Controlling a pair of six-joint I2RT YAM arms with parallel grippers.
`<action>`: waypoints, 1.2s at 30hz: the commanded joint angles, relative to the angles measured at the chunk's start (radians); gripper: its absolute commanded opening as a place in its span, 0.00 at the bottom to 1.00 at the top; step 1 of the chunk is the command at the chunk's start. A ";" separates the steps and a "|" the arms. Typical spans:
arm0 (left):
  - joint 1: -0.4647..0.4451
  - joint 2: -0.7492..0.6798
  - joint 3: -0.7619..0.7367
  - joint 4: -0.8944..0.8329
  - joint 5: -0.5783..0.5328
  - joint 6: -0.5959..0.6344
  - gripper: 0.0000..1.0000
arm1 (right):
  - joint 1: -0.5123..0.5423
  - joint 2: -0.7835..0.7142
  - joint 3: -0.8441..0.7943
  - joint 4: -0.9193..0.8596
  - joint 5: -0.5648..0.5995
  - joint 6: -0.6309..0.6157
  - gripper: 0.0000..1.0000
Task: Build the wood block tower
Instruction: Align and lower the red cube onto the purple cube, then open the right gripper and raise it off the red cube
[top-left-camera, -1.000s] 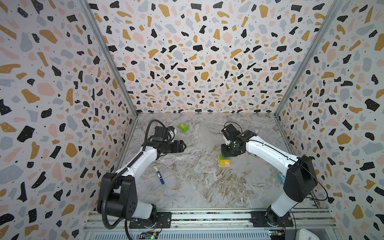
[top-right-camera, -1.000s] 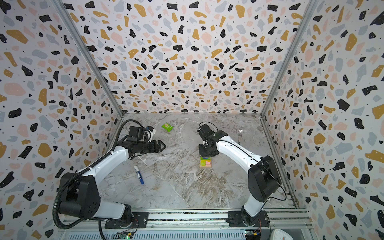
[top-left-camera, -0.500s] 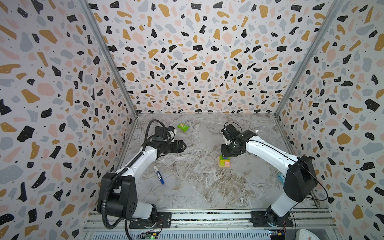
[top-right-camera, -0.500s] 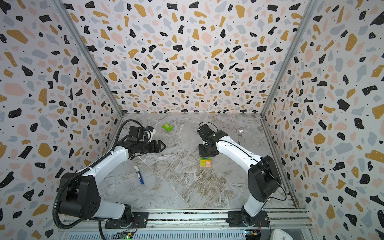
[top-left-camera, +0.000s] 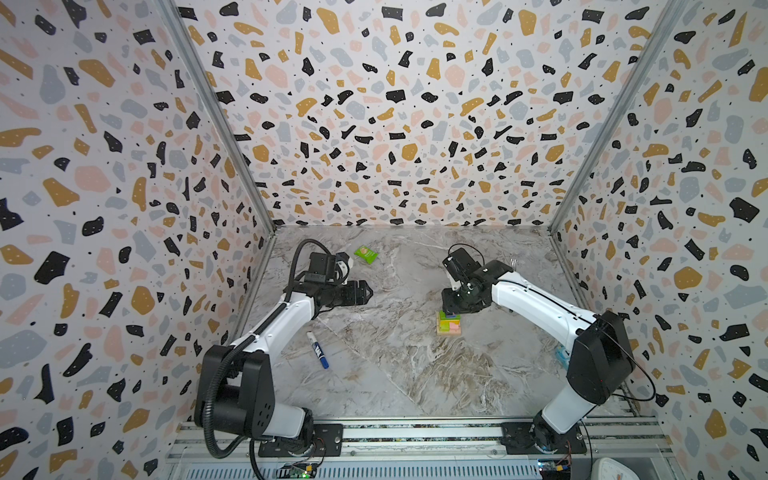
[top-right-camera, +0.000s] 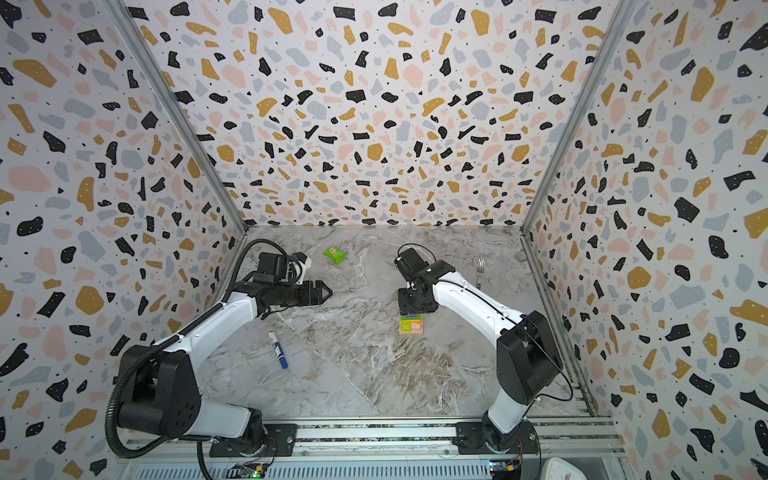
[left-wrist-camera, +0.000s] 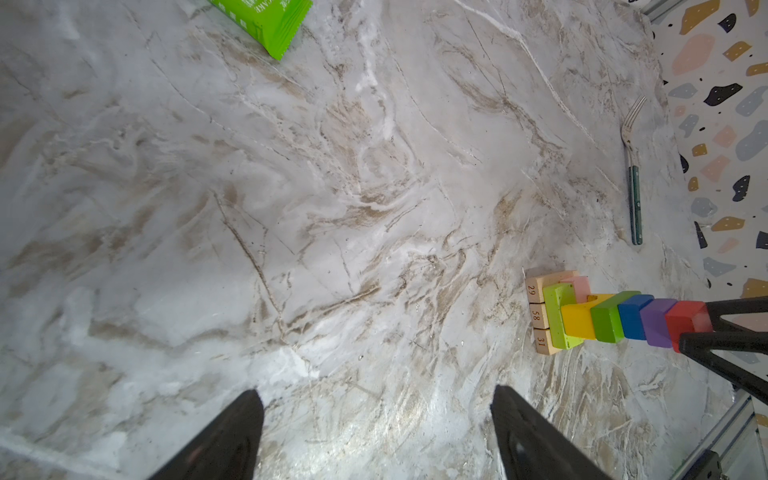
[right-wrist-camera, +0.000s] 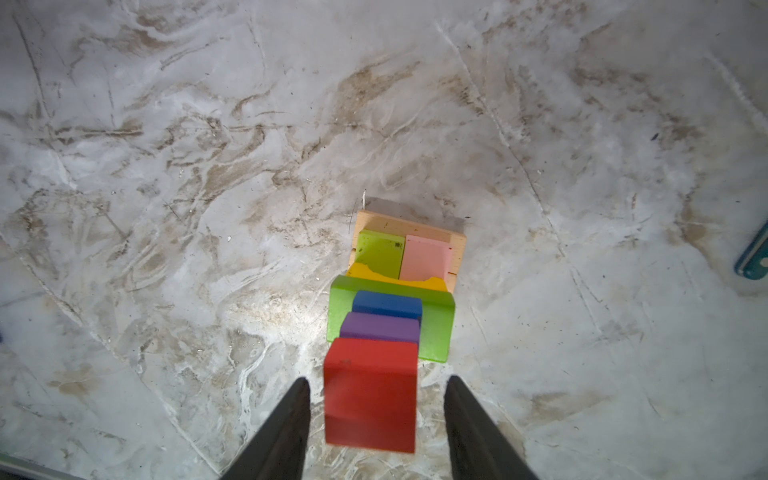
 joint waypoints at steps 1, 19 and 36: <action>-0.004 -0.013 -0.005 0.021 0.008 0.004 0.87 | -0.004 -0.030 0.035 -0.030 0.006 -0.002 0.56; -0.004 -0.012 0.003 0.021 -0.013 0.013 0.88 | -0.004 -0.153 0.004 0.037 0.047 -0.059 0.87; 0.011 -0.074 -0.078 0.253 -0.197 -0.018 0.94 | -0.252 -0.468 -0.382 0.634 0.191 -0.274 1.00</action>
